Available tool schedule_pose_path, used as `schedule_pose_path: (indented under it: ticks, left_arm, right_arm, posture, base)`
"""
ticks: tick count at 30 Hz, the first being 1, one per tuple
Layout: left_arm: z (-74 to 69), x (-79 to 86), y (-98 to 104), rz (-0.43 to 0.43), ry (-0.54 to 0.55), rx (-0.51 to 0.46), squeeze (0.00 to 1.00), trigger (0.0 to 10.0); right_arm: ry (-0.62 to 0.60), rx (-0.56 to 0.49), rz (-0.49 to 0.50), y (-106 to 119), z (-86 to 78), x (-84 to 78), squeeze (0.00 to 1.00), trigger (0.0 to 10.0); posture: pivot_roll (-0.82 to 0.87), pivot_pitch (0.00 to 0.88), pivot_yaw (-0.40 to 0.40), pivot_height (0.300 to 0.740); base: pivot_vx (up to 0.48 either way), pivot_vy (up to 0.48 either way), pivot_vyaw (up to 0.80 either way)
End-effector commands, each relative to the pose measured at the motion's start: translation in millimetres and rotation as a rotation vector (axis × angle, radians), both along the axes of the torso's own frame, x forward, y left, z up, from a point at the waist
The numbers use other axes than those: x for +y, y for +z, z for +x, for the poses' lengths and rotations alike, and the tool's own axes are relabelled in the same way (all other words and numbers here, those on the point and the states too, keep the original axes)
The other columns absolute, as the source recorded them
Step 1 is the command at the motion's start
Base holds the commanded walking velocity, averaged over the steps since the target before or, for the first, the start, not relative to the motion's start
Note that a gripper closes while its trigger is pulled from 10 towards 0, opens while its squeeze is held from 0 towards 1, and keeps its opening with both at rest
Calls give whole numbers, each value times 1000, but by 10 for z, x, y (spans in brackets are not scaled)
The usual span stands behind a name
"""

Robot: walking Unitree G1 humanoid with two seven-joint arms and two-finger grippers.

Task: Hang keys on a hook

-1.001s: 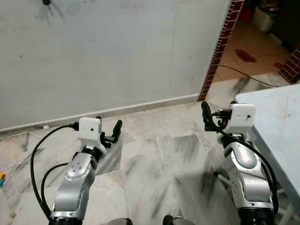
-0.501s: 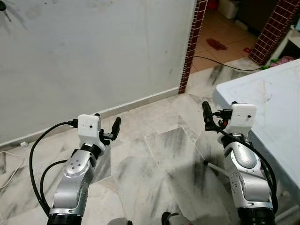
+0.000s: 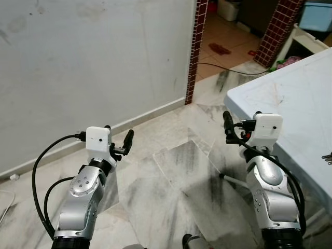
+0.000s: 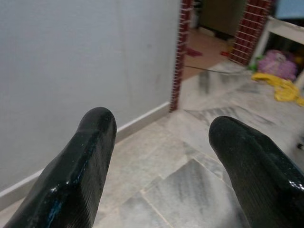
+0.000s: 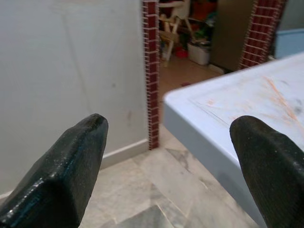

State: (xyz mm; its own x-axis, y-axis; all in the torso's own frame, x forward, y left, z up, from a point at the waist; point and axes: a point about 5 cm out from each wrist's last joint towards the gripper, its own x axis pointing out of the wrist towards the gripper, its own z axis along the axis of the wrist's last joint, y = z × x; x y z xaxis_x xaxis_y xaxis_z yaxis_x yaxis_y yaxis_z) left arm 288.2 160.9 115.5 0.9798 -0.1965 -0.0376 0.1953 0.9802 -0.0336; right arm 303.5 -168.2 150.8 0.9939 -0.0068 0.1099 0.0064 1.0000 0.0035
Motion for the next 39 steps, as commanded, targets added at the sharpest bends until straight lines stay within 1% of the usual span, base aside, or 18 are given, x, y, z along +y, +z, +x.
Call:
schedule_pose_path:
  ticks: [1,15,20,27,33,37,39]
  left_arm:
    - [-8,10,-21,7,2,10,0,10000]
    - [8,-31,-20,11,-16,13,0,10000]
    - [9,-37,-23,10,-19,12,0,10000]
    - [24,-82,-8,-4,-30,3,0,10000]
    - [56,-74,10,-7,-27,-1,0,10000]
    - [81,-80,34,-43,-36,2,0,10000]
    - [97,-75,53,-34,-33,-7,0,10000]
  right_arm:
    - [-16,-9,1,26,-13,-24,0,10000]
    - [-33,-20,-12,54,-33,-49,0,10000]
    - [-39,-31,-32,73,-39,-54,0,10000]
    - [-115,-44,-62,113,-52,-176,0,10000]
    - [-125,-38,-60,109,-48,-204,0,10000]
    - [-121,-38,-48,120,-37,-203,0,10000]
    - [-112,-52,-56,142,-31,-199,0,10000]
  posture:
    - [4,161,50,740]
    - [-5,169,56,740]
    - [-10,171,57,740]
    - [-19,176,58,740]
    - [-22,176,61,740]
    - [-23,178,63,740]
    - [-23,181,64,740]
  base:
    - [0,0,-800]
    - [0,0,-800]
    - [0,0,-800]
    - [0,0,-800]
    - [0,0,-800]
    - [0,0,-800]
    - [0,0,0]
